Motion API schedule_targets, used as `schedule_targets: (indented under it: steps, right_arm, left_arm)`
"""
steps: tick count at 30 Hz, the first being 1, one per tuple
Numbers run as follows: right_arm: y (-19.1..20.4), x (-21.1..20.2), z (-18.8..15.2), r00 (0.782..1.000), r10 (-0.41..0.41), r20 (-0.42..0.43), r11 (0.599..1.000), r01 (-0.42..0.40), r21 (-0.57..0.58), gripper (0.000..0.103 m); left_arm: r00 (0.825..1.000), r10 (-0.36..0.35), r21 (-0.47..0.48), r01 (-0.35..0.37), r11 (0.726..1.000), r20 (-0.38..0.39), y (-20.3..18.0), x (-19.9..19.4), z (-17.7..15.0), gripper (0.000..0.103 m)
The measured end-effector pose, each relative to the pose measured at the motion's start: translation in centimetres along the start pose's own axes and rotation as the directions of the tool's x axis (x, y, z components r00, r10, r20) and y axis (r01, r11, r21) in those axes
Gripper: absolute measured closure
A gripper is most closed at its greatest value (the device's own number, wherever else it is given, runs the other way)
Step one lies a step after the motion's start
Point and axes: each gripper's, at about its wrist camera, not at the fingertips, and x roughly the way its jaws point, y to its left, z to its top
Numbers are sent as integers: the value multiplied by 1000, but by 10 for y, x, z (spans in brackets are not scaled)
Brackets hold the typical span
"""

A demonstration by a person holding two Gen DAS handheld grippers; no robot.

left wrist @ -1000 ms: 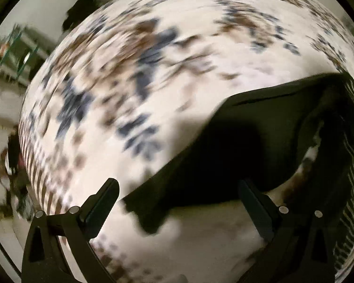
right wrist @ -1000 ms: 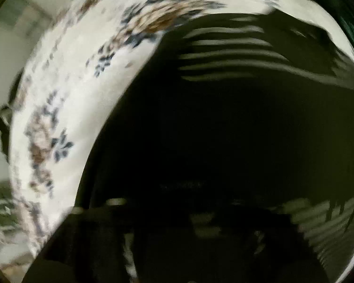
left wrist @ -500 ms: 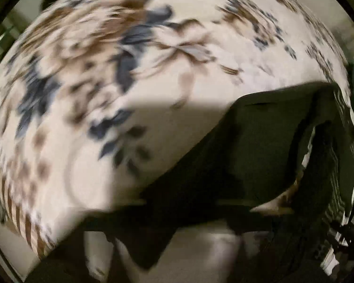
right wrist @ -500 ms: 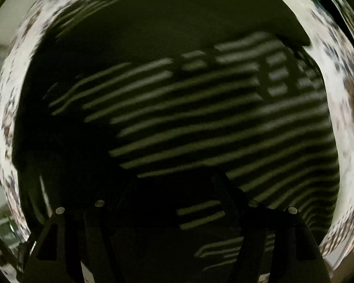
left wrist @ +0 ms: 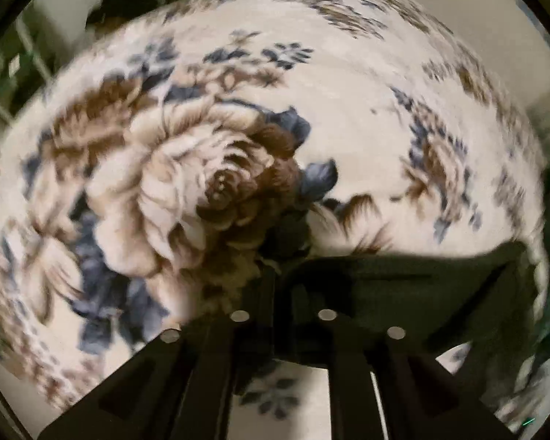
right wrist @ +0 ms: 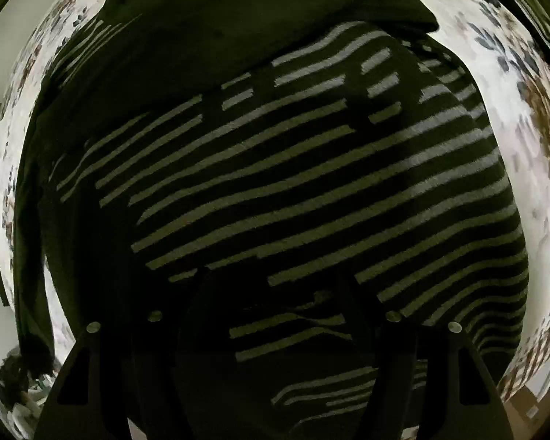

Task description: Fold small clothes

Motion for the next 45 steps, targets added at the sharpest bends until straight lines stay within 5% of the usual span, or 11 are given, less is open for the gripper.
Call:
schedule_targets:
  steps: [3, 6, 10, 13, 17, 20, 25, 30, 35, 38, 45]
  right_arm:
    - [-21, -7, -7, 1000, 8, -4, 1000, -8, 14, 33]
    - [-41, -12, -14, 1000, 18, -7, 999, -18, 31, 33]
    - [-64, -22, -20, 1000, 19, -11, 999, -18, 32, 33]
    - [-65, -21, -22, 1000, -4, 0, 1000, 4, 18, 33]
    - [-74, -25, -23, 997, -58, 42, 998, 59, -2, 22]
    - [-79, -33, -26, 992, -103, 77, 995, 104, -8, 13]
    - [-102, -51, -27, 990, -88, 109, 996, 89, -2, 13]
    - [-141, -73, -25, 995, -31, 100, 999, 27, 39, 13]
    - [-220, -94, -7, 996, 10, 85, 995, -18, 97, 13]
    - [-259, -103, -6, 996, 31, 87, 987, -44, 156, 13]
    - [-359, -132, 29, 992, 58, 113, 961, -86, 262, 13]
  left_arm:
    - [996, -82, -156, 84, 984, 20, 27, -5, -12, 63]
    - [980, -174, -332, 196, 923, 96, 60, -14, -42, 35]
    - [954, -278, -508, 297, 808, 115, 90, 6, -75, 34]
    - [946, -301, -527, 317, 789, 120, 81, 25, -74, 34]
    - [963, -227, -495, 268, 826, 143, 54, 38, -47, 37]
    - [974, -124, -403, 193, 895, 190, 31, 31, -26, 95]
    - [953, -103, -170, 156, 973, 283, -30, -13, -10, 96]
    - [920, -202, 75, 187, 979, 335, -139, -75, -25, 96]
    - [877, -404, 328, 313, 891, 260, -305, -107, -67, 96]
    - [856, -502, 474, 393, 788, 125, -418, -99, -123, 96]
    - [848, -476, 612, 507, 607, -231, -589, -36, -266, 91]
